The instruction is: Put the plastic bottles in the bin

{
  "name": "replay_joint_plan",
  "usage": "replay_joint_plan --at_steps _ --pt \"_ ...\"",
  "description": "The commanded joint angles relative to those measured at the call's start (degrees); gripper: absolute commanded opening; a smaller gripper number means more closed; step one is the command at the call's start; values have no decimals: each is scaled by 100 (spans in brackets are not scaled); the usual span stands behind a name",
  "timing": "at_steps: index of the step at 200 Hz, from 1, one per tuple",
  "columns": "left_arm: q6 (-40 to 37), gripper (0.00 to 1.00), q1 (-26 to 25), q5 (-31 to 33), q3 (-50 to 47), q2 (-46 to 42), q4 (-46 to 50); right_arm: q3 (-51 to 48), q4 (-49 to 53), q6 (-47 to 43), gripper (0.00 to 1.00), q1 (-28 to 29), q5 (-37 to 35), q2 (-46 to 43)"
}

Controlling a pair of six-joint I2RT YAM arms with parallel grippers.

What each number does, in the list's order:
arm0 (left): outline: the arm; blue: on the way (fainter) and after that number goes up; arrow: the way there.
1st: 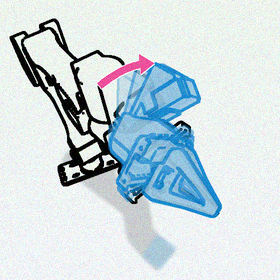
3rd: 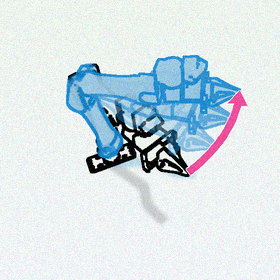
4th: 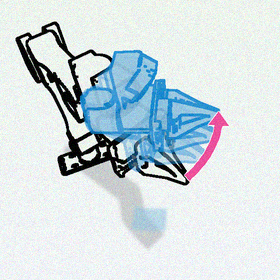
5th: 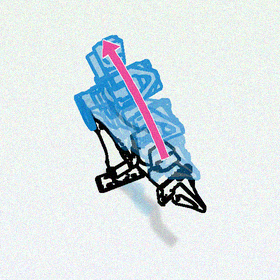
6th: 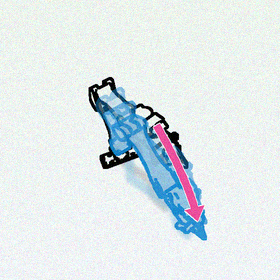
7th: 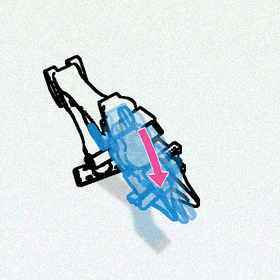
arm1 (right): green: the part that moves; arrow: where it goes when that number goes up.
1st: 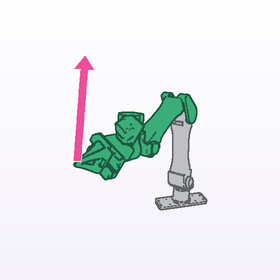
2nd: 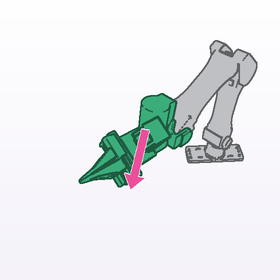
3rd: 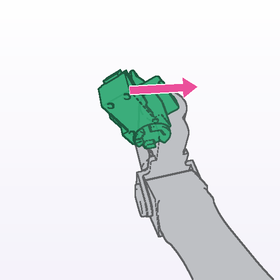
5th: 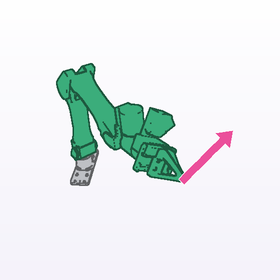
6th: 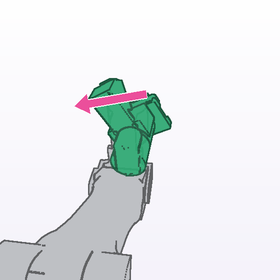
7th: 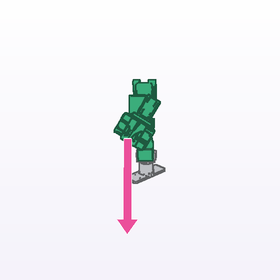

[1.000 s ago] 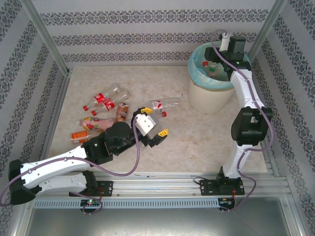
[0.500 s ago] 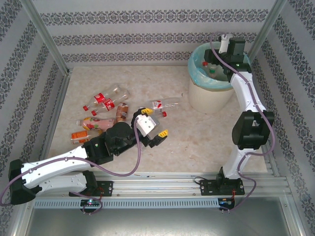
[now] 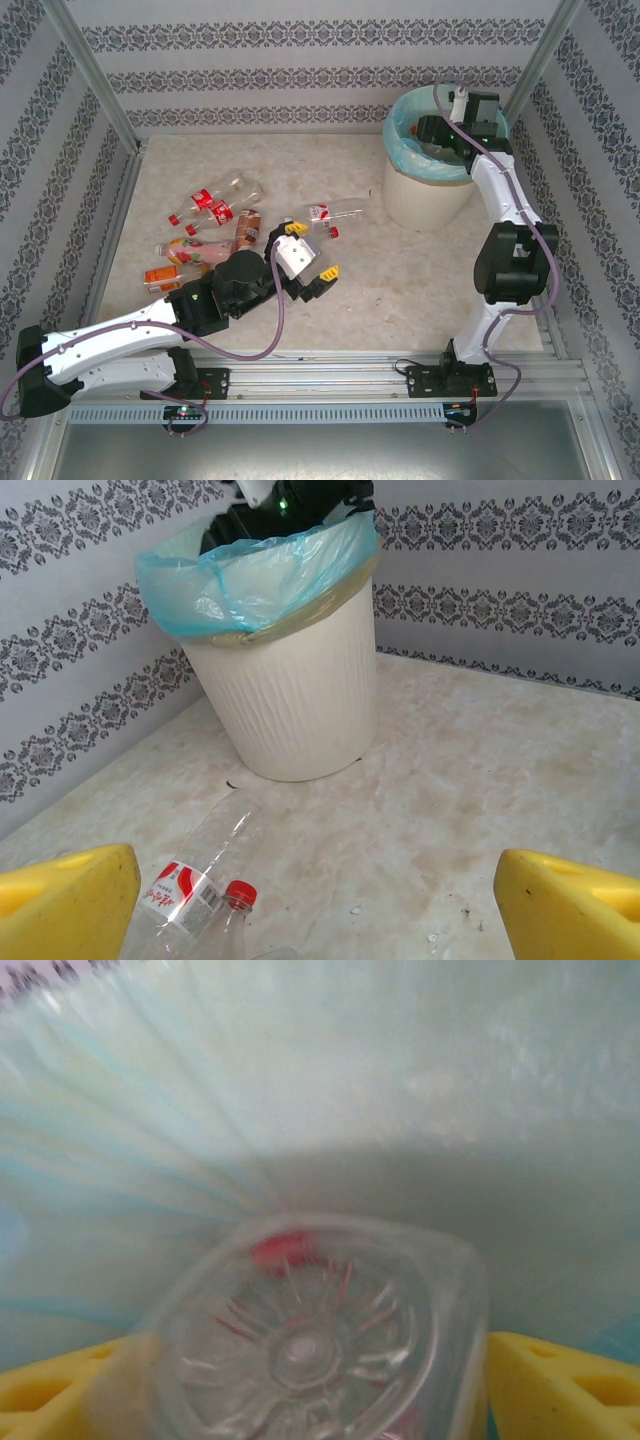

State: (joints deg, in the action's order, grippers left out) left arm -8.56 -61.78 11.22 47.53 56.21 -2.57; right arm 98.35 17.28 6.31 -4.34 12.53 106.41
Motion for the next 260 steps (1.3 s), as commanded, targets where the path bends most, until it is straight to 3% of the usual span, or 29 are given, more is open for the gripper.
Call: replay_joint_plan --at_steps 1,38,67,89,109,131,147,176,225,260 --pt "-58 92 17 1 105 88 -139 602 -73 182 87 75 83 -558" --pt "-144 92 17 -15 155 262 -304 739 -154 148 93 94 -18 -803" --pt "-166 92 17 151 230 396 -333 601 -119 116 90 95 3 -805" --pt "-49 90 23 738 266 441 -337 367 -26 323 85 124 244 -932" --pt "271 86 131 1338 725 633 372 -1 -41 466 83 269 344 -1317" --pt "905 81 547 1479 1284 948 1460 -436 -219 664 83 486 413 -1865" --pt "1449 80 979 1198 1597 1202 2165 -599 -217 692 83 715 366 -2255" --pt "2224 80 1696 -92 1994 1796 3015 -914 -142 289 83 1260 4 -2961" --pt "2486 80 1731 -797 2375 3117 3579 -1953 -284 7 84 2008 -608 -4210" --pt "2455 81 1731 -811 2772 3958 3999 -2865 -475 -68 86 2176 -910 -4864"
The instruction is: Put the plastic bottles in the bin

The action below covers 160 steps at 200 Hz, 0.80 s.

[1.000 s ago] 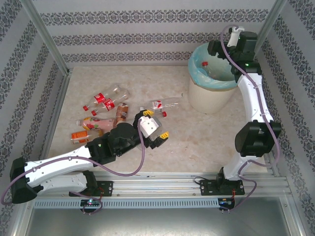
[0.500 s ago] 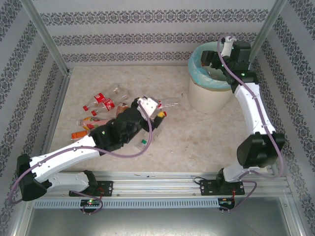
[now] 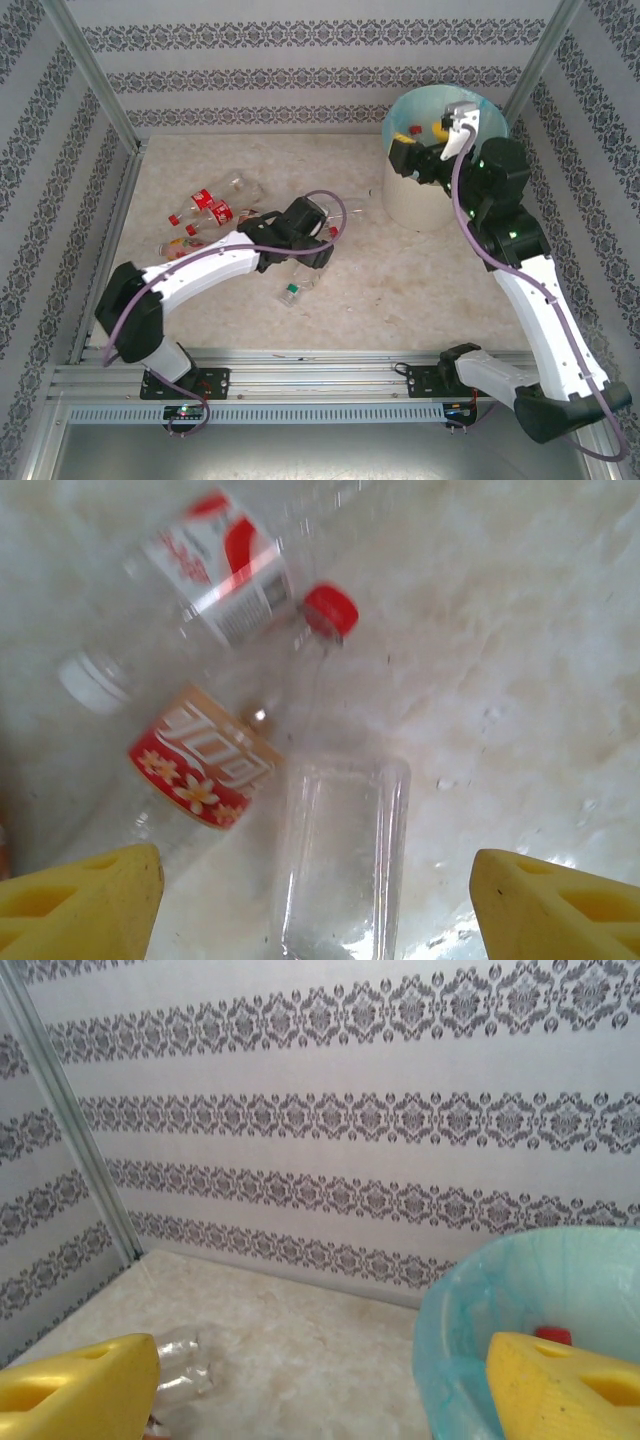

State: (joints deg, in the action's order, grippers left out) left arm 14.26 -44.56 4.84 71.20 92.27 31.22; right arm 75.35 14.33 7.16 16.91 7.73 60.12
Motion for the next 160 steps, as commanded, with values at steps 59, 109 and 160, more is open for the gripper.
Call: replay_joint_plan --at_steps 59,109,160 --pt "242 77 -9 -532 786 1226 927 -1197 93 -195 89 63 -491 -674" --pt "284 76 -184 -581 714 1521 999 -1297 127 -156 90 60 -510 -686" --pt "261 75 -216 -484 675 1827 960 -1329 143 23 90 67 -387 -701"
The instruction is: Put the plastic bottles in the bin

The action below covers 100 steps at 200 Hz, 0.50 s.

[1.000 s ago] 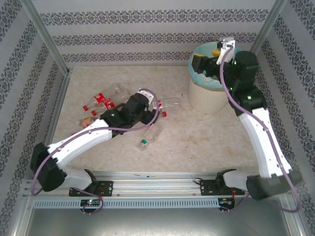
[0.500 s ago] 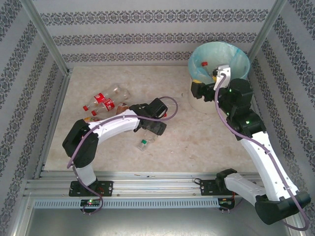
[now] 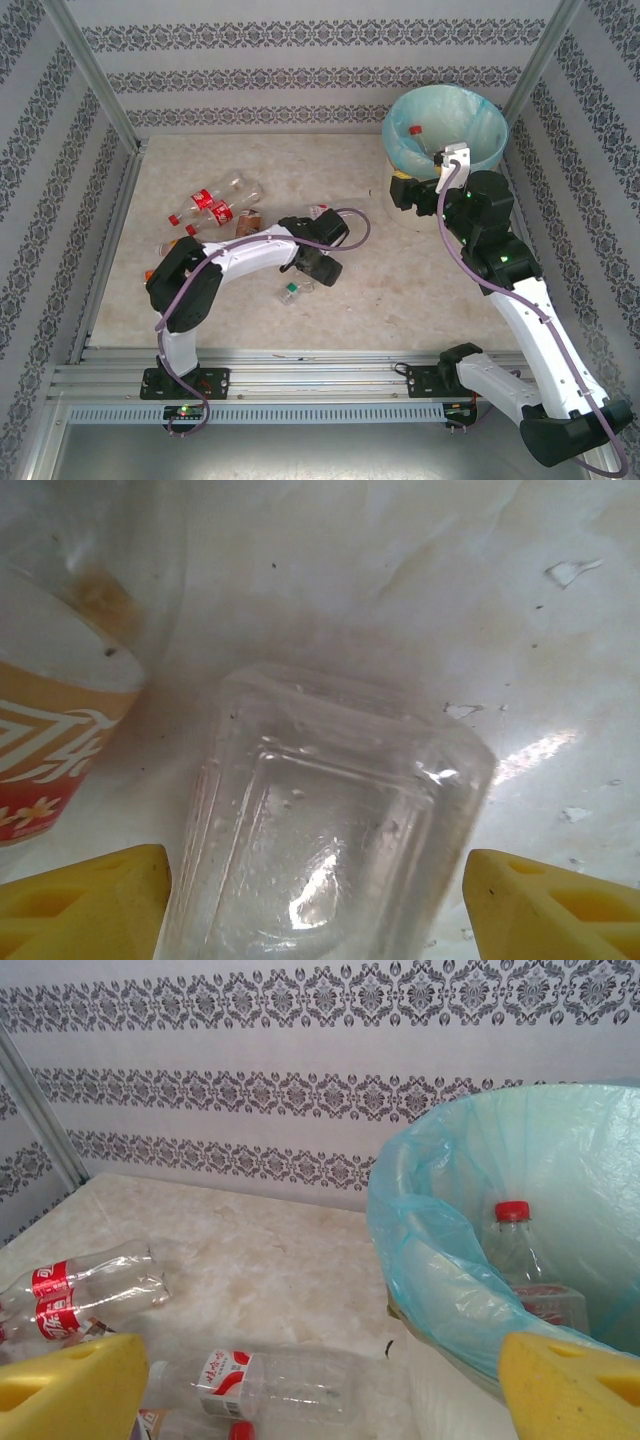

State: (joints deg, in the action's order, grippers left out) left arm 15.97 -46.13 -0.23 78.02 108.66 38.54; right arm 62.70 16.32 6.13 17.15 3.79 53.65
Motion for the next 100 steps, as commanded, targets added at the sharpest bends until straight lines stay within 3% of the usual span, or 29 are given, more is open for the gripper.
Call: replay_joint_plan --at_steps 1,15,25,100 --pt "86 75 -61 23 -6 193 230 -64 -53 125 90 43 7 -55" --pt "66 73 -80 64 -2 226 232 -36 -13 110 90 48 -17 -64" --pt "-16 66 -96 50 -15 226 206 -17 8 114 90 51 7 -72" --pt "-255 55 -150 319 -43 -331 123 102 50 146 91 75 7 -175"
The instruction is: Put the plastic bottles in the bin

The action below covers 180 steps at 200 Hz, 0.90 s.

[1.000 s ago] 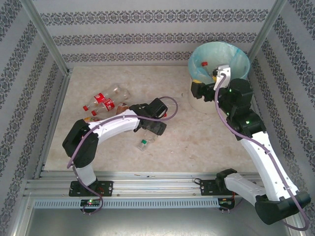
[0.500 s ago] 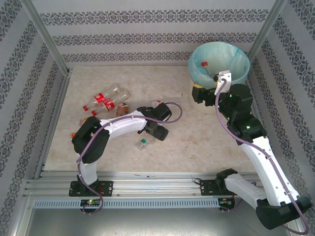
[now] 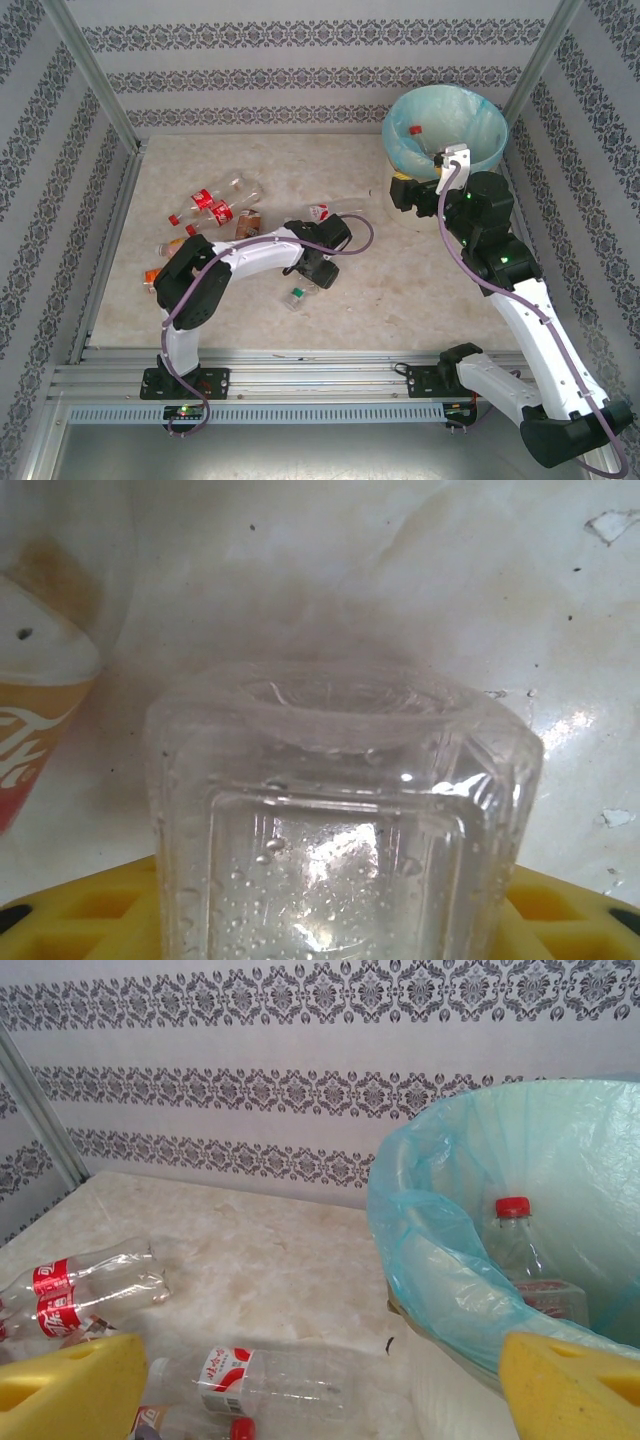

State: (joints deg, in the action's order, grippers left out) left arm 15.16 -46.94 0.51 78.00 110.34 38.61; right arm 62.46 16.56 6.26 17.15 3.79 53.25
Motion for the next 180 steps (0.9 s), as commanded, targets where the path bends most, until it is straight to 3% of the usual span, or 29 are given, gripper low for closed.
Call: replay_joint_plan --at_steps 1,35,72,108,135,180 --pt "-177 55 -70 255 -44 -520 101 131 24 139 90 73 7 -139" --pt "-363 47 -84 455 -542 -1644 -782 119 -158 274 90 87 365 -360" --pt "-818 36 -143 399 -1673 -3322 -2685 154 -433 392 90 214 1720 -434" --pt "-1520 30 -315 434 -2765 -4703 -4349 311 -465 230 91 816 2634 -260" --pt "-1894 26 -349 472 -3062 -5285 -4734 389 -359 -233 93 1458 2710 -144" --pt "-2447 23 -410 304 -3224 -5782 -4845 525 -196 -745 97 2366 2051 209"
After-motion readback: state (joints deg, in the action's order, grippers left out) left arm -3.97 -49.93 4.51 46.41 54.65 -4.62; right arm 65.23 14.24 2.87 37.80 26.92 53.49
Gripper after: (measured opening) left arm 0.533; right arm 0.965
